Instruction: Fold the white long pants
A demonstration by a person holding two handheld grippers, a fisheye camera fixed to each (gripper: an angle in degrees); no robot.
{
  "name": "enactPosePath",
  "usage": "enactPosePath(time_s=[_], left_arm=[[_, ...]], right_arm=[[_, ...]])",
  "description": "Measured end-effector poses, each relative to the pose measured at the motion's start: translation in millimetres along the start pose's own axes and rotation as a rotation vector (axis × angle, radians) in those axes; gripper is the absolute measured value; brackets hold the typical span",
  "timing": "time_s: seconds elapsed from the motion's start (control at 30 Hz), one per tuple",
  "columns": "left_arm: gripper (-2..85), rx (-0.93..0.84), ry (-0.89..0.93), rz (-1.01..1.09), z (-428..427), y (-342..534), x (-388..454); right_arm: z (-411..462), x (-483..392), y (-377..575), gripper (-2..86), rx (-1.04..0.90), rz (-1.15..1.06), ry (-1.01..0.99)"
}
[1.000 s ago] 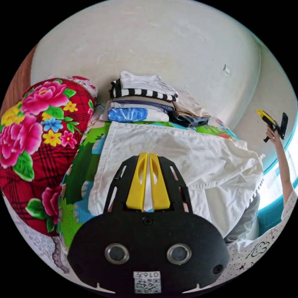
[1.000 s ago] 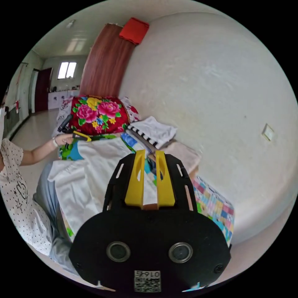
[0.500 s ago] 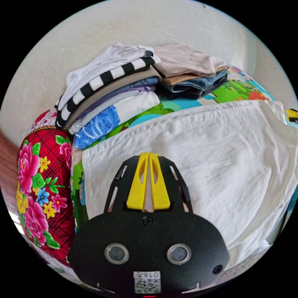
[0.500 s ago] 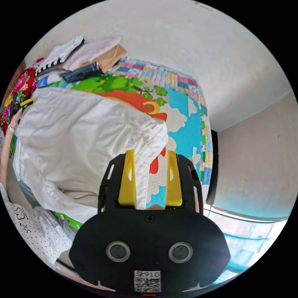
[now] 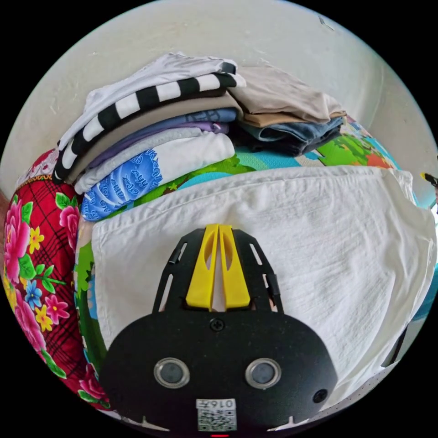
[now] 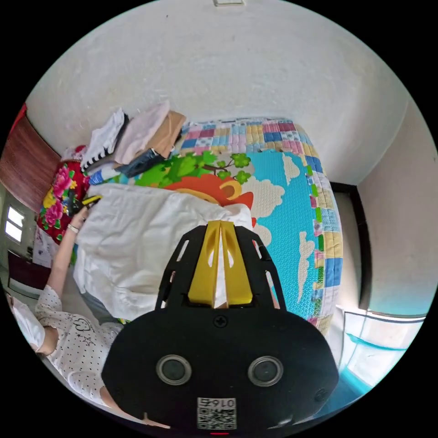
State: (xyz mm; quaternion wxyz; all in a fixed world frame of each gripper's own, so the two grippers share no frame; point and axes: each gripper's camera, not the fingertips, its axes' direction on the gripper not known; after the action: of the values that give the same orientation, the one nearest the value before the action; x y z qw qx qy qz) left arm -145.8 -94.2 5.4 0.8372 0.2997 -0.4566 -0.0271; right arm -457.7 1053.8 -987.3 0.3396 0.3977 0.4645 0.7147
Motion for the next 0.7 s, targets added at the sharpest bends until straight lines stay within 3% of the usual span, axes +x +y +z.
enactPosePath(time_s=[0.1,0.2,0.27,0.5,0.7], left_arm=[[-1.0,0.002,0.077,-0.039,5,1,-9],[-1.0,0.0,0.083,-0.041,8,1,-7],[-1.0,0.004,0.062,-0.032,8,3,-1],[-1.0,0.004,-0.027,0.016,6,9,27],[-1.0,0.004,-0.042,0.001,-6,17,35]], right_arm=[[15,44,26,3.0,0.008,0.066,-0.055],[63,92,55,10.5,-0.112,0.126,-0.087],[94,130,82,11.5,-0.088,0.186,-0.255],[146,193,143,3.1,0.075,0.265,-0.514],[131,210,188,0.3,0.305,0.117,-0.642]])
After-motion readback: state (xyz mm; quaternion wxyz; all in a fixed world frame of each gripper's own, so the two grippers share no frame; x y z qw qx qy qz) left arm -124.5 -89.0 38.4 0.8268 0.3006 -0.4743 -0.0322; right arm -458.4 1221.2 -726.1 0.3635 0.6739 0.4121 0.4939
